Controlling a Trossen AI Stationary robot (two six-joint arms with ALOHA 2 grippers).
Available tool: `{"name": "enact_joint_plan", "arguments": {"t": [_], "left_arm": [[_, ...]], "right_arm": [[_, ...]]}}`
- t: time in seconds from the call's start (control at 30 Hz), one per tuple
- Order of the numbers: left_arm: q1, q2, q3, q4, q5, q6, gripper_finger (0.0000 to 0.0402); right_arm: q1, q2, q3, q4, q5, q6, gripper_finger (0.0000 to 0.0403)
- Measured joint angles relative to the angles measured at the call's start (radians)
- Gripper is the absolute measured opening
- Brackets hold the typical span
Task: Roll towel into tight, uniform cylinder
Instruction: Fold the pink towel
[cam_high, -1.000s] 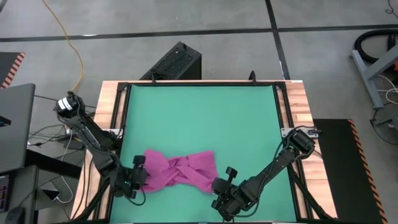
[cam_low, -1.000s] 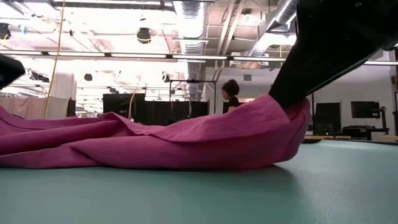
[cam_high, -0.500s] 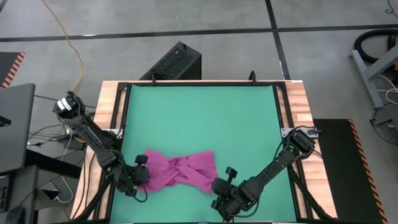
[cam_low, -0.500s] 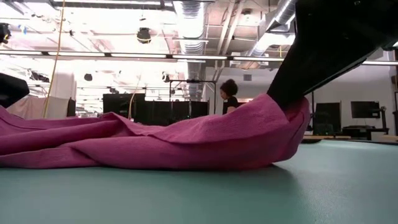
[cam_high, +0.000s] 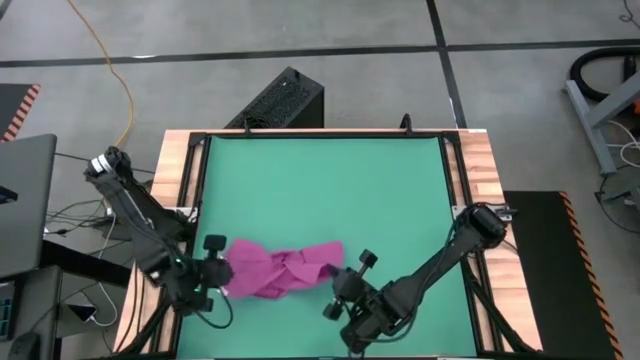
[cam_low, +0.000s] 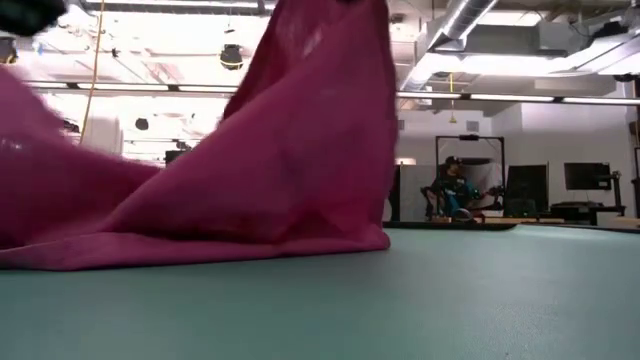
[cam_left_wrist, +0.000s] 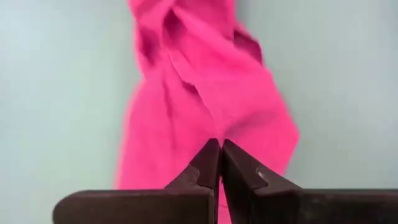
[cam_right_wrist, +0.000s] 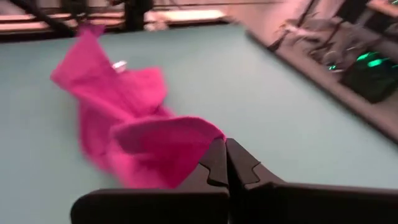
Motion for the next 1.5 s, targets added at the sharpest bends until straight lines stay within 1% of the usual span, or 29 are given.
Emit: {"name": "enact_joint_plan", "arguments": {"t": [0.1,0.23,0.4,0.43,0.5,0.6,0.7,0.77,0.93,1.0,1.13,1.23,1.3,1.37,1.4,1.43,1.5], "left_arm": [[-0.009,0.001,0.107,-0.154,-0.043,0.019,0.0],[-0.009,0.001,0.228,-0.374,-0.123,-0.018,0.0],[-0.009,0.001,0.34,-0.622,-0.241,-0.09,0.0],[-0.006,0.0,0.357,-0.633,-0.266,-0.097,0.0],[0.01,-0.012,0.384,-0.62,-0.287,-0.038,0.0],[0.038,-0.019,0.439,-0.628,-0.322,0.0,0.0],[0.069,-0.02,0.487,-0.628,-0.361,0.086,0.0],[0.094,-0.021,0.524,-0.629,-0.405,0.148,0.0],[0.173,-0.021,0.63,-0.629,-0.517,0.299,0.0],[0.211,-0.022,0.67,-0.629,-0.529,0.343,0.0],[0.283,-0.029,0.727,-0.629,-0.527,0.406,0.0],[0.34,-0.051,0.736,-0.63,-0.526,0.448,0.0],[0.386,-0.066,0.736,-0.629,-0.517,0.471,0.0],[0.439,-0.078,0.736,-0.629,-0.508,0.476,0.0],[0.467,-0.083,0.736,-0.629,-0.497,0.478,0.0],[0.497,-0.087,0.736,-0.63,-0.482,0.488,0.0],[0.553,-0.093,0.733,-0.629,-0.474,0.514,0.0]], "right_arm": [[-0.016,0.0,0.066,-0.121,0.043,0.002,0.0002],[-0.035,0.0,0.165,-0.277,0.171,0.014,0.0002],[-0.064,-0.001,0.288,-0.422,0.312,-0.049,0.0002],[-0.07,-0.001,0.313,-0.438,0.333,-0.066,0.0002],[-0.082,-0.001,0.361,-0.458,0.368,-0.111,0.0002],[-0.106,-0.001,0.421,-0.473,0.377,-0.178,0.0002],[-0.131,-0.001,0.46,-0.475,0.377,-0.234,0.0002],[-0.149,-0.001,0.474,-0.475,0.378,-0.302,0.0002],[-0.191,0.0,0.522,-0.474,0.42,-0.436,0.0002],[-0.207,0.0,0.557,-0.473,0.423,-0.481,0.0002],[-0.227,-0.001,0.628,-0.477,0.423,-0.52,0.0002],[-0.244,-0.041,0.607,-0.482,0.422,-0.506,0.0002],[-0.262,-0.062,0.605,-0.555,0.423,-0.434,0.0002],[-0.286,-0.074,0.605,-0.65,0.411,-0.323,0.0002],[-0.299,-0.076,0.605,-0.698,0.389,-0.259,0.0002],[-0.315,-0.077,0.602,-0.709,0.351,-0.208,0.0002],[-0.348,-0.083,0.586,-0.706,0.265,-0.207,0.0002]]}}
